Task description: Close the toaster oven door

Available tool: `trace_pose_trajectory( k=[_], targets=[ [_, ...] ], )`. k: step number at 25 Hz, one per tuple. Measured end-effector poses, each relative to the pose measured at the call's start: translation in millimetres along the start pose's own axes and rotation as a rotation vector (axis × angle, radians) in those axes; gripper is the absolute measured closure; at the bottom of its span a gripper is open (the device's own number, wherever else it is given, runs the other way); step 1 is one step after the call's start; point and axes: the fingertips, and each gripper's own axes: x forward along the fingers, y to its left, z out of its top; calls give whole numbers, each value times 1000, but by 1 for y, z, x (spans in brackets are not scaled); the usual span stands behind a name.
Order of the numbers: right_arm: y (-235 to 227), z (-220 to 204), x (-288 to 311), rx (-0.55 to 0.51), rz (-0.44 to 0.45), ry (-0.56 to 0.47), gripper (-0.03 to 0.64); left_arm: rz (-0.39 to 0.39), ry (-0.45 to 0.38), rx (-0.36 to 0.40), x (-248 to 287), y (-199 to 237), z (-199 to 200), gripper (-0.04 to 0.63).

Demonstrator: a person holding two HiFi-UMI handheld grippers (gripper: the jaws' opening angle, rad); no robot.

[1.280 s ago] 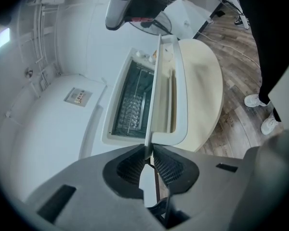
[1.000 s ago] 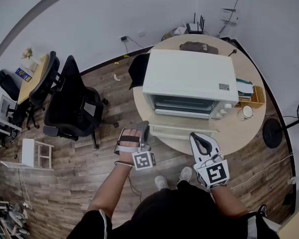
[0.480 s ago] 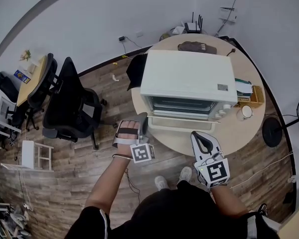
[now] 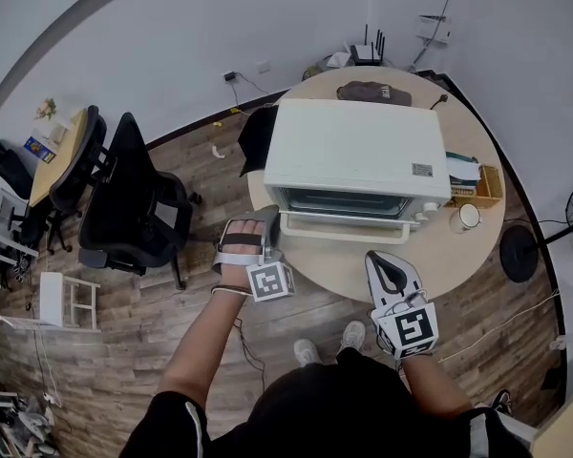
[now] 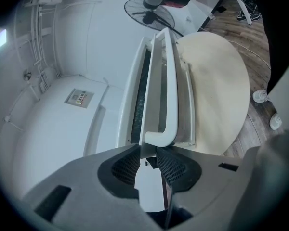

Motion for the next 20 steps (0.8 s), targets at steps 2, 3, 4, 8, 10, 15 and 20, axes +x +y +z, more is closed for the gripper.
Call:
trace_pose_trajectory(
  k=[2,3,4,8,10,15,20],
  targets=[
    [0,0,-1,3,-2,0,620,-8,9,-2,4,3,0,506],
    [-1,0,-2,3,-4,0,620,-12,12,-4,6,4,0,506],
    [-2,0,-3,4,-5,1,620,-13,14,-5,8,5,1,505],
    [-5,-2,-6,5,-15,2,620,-8,19,-7,17,10,1,502],
    [-6,-3,-7,6,-19,4,620,-16,32,-3,22,13,1,502],
    [-6,-5,-8,4,-17,5,620,-26,58,1,29,22,0,502],
    [-8,-3,-12,5,-24,4,620,-49,58,16,30,20,1,500]
  ],
)
